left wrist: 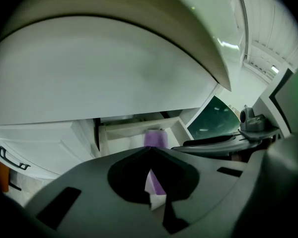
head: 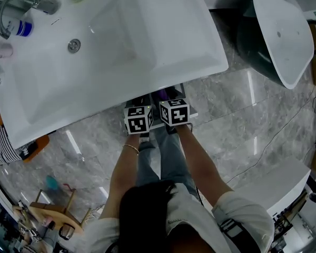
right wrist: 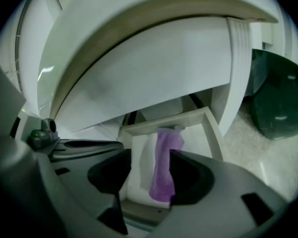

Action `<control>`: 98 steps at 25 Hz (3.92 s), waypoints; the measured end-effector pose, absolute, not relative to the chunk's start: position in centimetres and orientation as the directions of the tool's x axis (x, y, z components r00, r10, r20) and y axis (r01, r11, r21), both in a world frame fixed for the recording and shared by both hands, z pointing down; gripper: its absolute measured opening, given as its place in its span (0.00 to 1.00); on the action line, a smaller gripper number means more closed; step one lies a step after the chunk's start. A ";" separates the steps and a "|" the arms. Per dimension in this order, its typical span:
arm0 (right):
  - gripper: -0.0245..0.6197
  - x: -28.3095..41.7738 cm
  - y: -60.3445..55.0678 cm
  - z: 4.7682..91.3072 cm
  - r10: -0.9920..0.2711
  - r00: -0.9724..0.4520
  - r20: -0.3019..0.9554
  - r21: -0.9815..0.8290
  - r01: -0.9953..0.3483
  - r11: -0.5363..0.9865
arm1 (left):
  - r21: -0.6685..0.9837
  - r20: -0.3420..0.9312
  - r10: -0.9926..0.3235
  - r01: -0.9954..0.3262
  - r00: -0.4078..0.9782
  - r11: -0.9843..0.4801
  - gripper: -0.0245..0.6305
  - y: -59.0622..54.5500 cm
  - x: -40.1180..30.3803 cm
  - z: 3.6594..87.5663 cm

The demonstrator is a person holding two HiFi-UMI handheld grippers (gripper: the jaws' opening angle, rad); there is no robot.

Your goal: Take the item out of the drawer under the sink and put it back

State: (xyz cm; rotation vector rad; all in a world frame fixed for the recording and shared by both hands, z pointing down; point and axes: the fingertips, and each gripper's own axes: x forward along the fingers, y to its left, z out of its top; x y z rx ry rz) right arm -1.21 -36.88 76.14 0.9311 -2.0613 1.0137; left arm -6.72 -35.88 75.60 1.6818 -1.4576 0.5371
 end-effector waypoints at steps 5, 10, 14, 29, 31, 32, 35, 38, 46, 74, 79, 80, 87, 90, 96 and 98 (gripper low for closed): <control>0.42 -1.8 -37.2 78.6 -0.267 -0.521 0.811 -0.373 -0.811 0.450 | 0.311 0.780 -0.576 -0.950 0.245 0.017 0.04 -36.4 -6.7 77.3; 0.44 -2.0 -37.5 80.7 -0.235 -0.517 0.823 -0.376 -0.806 0.457 | 0.312 0.791 -0.559 -0.950 0.250 0.017 0.04 -36.7 -6.8 78.9; 0.45 -2.0 -38.1 82.1 -0.227 -0.497 0.838 -0.360 -0.815 0.455 | 0.316 0.808 -0.535 -0.948 0.247 0.039 0.04 -36.4 -6.8 80.3; 0.34 -0.8 -38.4 86.0 -0.206 -0.407 0.890 -0.266 -0.830 0.490 | 0.336 0.838 -0.491 -0.934 0.238 0.122 0.04 -35.4 -6.2 83.1; 0.30 -0.7 -38.6 86.0 -0.216 -0.409 0.887 -0.268 -0.835 0.481 | 0.343 0.837 -0.500 -0.925 0.223 0.161 0.04 -35.7 -6.4 83.1; 0.28 -0.7 -38.6 86.0 -0.218 -0.410 0.886 -0.269 -0.836 0.478 | 0.343 0.837 -0.502 -0.924 0.219 0.170 0.04 -35.8 -6.4 83.1; 0.21 -0.7 -38.5 85.8 -0.225 -0.408 0.885 -0.272 -0.845 0.461 | 0.353 0.837 -0.498 -0.919 0.226 0.175 0.04 -35.6 -6.4 83.0; 0.20 -0.7 -38.4 85.1 -0.232 -0.417 0.879 -0.287 -0.850 0.442 | 0.352 0.835 -0.503 -0.919 0.221 0.181 0.04 -35.5 -6.6 82.3; 0.19 -0.3 -38.3 82.0 -0.272 -0.454 0.848 -0.326 -0.853 0.408 | 0.347 0.826 -0.514 -0.927 0.229 0.144 0.04 -35.0 -6.5 80.0; 0.19 1.7 -33.1 66.9 -0.442 -0.463 0.768 -0.314 -0.874 0.370 | 0.373 0.712 -0.638 -0.928 0.293 -0.011 0.04 -31.1 -4.9 66.2; 0.19 2.2 -31.7 63.4 -0.485 -0.468 0.739 -0.296 -0.872 0.389 | 0.371 0.679 -0.666 -0.927 0.308 -0.051 0.04 -30.0 -4.7 63.4; 0.19 2.3 -31.5 62.7 -0.496 -0.468 0.731 -0.292 -0.872 0.393 | 0.369 0.669 -0.675 -0.927 0.311 -0.061 0.04 -29.8 -4.6 62.7; 0.19 2.1 -30.8 56.5 -0.589 -0.492 0.641 -0.247 -0.859 0.449 | 0.358 0.583 -0.746 -0.926 0.322 -0.119 0.04 -29.2 -4.6 57.2; 0.19 1.9 -30.7 52.4 -0.642 -0.511 0.571 -0.214 -0.848 0.485 | 0.362 0.528 -0.781 -0.921 0.332 -0.146 0.04 -29.2 -4.6 54.3; 0.19 1.7 -29.8 46.4 -0.718 -0.519 0.463 -0.168 -0.847 0.504 | 0.343 0.401 -0.860 -0.922 0.316 -0.179 0.04 -28.6 -5.2 48.1; 0.19 1.7 -29.5 45.0 -0.735 -0.517 0.439 -0.145 -0.848 0.510 | 0.345 0.354 -0.882 -0.920 0.310 -0.185 0.04 -28.5 -5.3 45.8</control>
